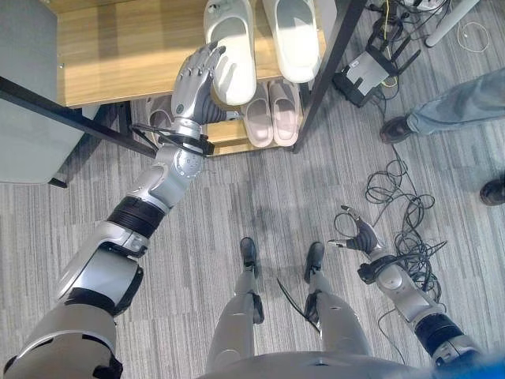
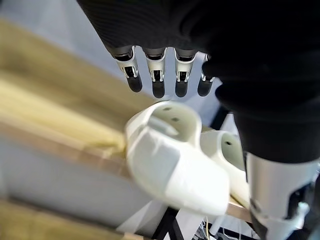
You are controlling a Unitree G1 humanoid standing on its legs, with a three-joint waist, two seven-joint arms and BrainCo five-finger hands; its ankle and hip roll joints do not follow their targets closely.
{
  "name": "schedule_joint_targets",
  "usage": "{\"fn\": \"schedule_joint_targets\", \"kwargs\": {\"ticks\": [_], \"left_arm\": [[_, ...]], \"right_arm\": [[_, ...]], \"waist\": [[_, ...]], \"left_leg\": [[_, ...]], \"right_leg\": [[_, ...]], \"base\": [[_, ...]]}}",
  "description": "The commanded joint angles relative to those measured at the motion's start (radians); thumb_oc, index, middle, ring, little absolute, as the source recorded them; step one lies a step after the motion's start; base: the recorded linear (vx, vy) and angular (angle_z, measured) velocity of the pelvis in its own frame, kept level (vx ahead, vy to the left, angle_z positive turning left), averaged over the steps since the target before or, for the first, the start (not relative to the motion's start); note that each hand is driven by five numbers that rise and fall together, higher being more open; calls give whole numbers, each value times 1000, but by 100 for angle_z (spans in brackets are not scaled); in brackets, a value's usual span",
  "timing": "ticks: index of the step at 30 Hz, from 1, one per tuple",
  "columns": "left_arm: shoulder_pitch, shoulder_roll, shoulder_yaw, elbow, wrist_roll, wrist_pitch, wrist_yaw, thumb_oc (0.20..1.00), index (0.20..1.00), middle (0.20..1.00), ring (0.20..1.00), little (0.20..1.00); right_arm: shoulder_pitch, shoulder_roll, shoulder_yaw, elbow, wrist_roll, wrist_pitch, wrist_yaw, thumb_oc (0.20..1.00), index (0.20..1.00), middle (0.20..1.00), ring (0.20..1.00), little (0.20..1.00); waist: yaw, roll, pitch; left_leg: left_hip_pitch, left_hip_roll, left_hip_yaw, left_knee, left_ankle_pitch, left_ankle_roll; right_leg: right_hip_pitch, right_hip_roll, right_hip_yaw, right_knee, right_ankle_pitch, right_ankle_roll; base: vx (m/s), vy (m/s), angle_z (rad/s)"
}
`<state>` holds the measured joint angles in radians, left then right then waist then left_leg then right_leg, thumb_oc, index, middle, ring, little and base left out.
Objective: Arrange the slippers neatly on the shoe rack.
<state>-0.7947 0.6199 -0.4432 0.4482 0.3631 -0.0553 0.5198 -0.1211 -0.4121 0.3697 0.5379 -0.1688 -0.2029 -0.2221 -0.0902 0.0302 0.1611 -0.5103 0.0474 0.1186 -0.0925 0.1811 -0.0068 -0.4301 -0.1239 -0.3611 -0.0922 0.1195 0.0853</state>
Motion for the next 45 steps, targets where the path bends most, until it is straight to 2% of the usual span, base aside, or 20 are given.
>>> {"fn": "schedule_joint_targets", "kwargs": {"ticks": [1, 8, 12, 23, 35, 40, 45], "left_arm": [[-45, -26, 74, 61, -64, -34, 26, 1000, 1000, 1000, 1000, 1000], [-71, -104, 73, 56, -248, -105, 8, 1000, 1000, 1000, 1000, 1000], [-86, -112, 62, 46, -290, -126, -8, 1000, 1000, 1000, 1000, 1000], [-140, -90, 54, 87, -316, -124, 0, 1000, 1000, 1000, 1000, 1000], [-217, -142, 30, 133, -372, -127, 8, 1000, 1000, 1000, 1000, 1000], [-195, -155, 41, 149, -386, -125, 11, 1000, 1000, 1000, 1000, 1000], [-186, -71, 29, 100, -276, -104, 40, 1000, 1000, 1000, 1000, 1000]], "right_arm": [[3, -27, 6, -36, -4, -19, -16, 1000, 1000, 1000, 1000, 1000], [-2, -23, 10, -15, 17, -18, -22, 1000, 1000, 1000, 1000, 1000], [-3, -25, 17, -9, 16, -22, -20, 1000, 1000, 1000, 1000, 1000], [-2, -28, 32, 0, 3, -28, -19, 1000, 1000, 1000, 1000, 1000], [-4, -24, 44, 7, 3, -32, -27, 1000, 1000, 1000, 1000, 1000], [-10, -22, 47, 13, 6, -28, -31, 1000, 1000, 1000, 1000, 1000], [8, -21, 35, 20, 7, -33, -39, 1000, 1000, 1000, 1000, 1000]], "waist": [[5, -29, -41], [-12, -31, -50], [-15, -30, -52], [-19, -26, -61], [-40, -31, -64], [-40, -29, -63], [-31, -29, -64]], "left_leg": [[7, -22, -4, 5, -107, -48], [-7, -24, -7, 5, -108, -48], [-14, -27, -6, 5, -109, -47], [-31, -26, -6, 5, -108, -45], [-42, -23, -6, 5, -108, -45], [-41, -24, -7, 5, -109, -41], [-37, -26, -18, 5, -113, -39]], "right_leg": [[6, -45, -17, 5, 1, 98], [-9, -48, -21, 5, 3, 100], [-17, -52, -22, 5, 5, 103], [-38, -52, -20, 5, 7, 104], [-56, -51, -16, 5, 11, 106], [-60, -51, -14, 5, 10, 105], [-53, -52, -8, 5, 7, 104]], "base": [[0, 0, 0], [7, 1, 1], [4, 0, 1], [0, 0, 0], [0, 0, 0], [0, 0, 0], [7, 0, 0]]}}
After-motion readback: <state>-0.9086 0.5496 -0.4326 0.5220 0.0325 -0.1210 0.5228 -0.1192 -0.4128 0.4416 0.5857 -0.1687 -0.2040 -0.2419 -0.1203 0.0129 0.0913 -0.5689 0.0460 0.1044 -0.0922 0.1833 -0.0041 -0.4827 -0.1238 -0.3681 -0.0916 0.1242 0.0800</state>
